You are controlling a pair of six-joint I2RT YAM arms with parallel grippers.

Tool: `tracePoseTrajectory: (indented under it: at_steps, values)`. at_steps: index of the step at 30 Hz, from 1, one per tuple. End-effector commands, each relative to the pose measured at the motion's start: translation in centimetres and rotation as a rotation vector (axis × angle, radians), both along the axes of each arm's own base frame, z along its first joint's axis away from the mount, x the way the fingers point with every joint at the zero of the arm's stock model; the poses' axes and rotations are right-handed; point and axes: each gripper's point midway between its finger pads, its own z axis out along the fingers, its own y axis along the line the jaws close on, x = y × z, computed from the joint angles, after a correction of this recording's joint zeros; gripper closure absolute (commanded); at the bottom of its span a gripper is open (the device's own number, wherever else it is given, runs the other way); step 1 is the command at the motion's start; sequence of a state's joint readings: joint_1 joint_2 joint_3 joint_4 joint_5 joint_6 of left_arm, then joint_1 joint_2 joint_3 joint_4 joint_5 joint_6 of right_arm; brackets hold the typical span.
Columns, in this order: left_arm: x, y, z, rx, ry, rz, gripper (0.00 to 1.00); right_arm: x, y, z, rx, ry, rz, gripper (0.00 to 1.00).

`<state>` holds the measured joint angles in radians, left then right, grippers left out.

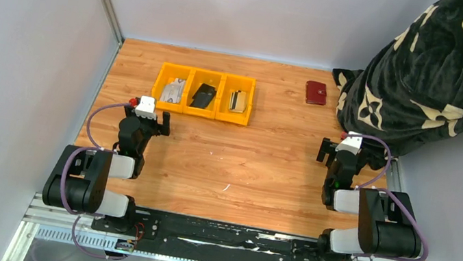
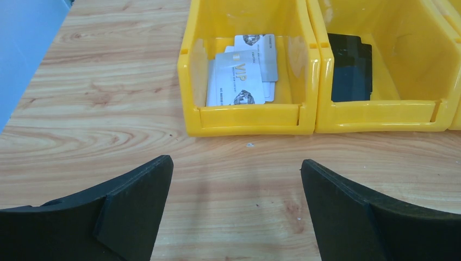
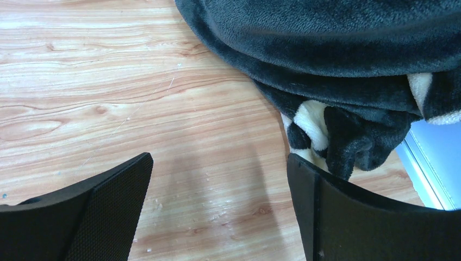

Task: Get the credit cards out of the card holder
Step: Move the card holder to the center of the board.

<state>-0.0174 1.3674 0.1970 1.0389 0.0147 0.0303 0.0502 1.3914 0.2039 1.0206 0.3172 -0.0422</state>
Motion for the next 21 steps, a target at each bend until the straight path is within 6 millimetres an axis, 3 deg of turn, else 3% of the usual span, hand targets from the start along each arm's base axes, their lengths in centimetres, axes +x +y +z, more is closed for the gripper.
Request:
tracePoseTrajectory:
  at_steps: [1,8,11,13,14,16,17,20,21]
  values:
    - [0.3,0.1,0.6,0.010,-0.027,0.007,0.00,0.4,0.1,0.6,-0.009,-0.012,0.004,0.03]
    - [0.3,0.1,0.6,0.012,-0.026,0.006,0.00,0.3,0.0,0.5,-0.001,-0.017,0.001,0.03]
    - [0.3,0.1,0.7,0.012,-0.029,0.006,0.00,0.3,-0.1,1.8,-0.034,-0.046,-0.011,0.03]
    - [0.3,0.0,0.9,0.014,-0.037,0.001,0.00,0.4,0.0,4.4,-0.028,-0.023,-0.055,0.03]
    - [0.3,0.1,1.3,0.013,-0.040,0.004,0.00,-0.2,0.2,4.3,0.019,0.036,-0.075,0.03]
    - [0.6,0.3,1.8,0.009,-0.001,0.012,0.00,-0.4,0.9,5.9,0.083,0.114,-0.070,0.03]
    - [1.0,0.4,1.9,0.018,0.056,0.006,0.00,0.1,1.5,7.6,0.128,0.103,-0.061,0.03]
    - [0.9,-0.2,2.2,0.071,0.191,-0.066,0.00,0.7,4.4,10.4,0.288,0.065,0.039,0.03]
    - [1.1,0.4,3.2,0.064,0.207,-0.067,0.00,0.8,5.0,11.2,0.370,0.028,0.031,0.03]
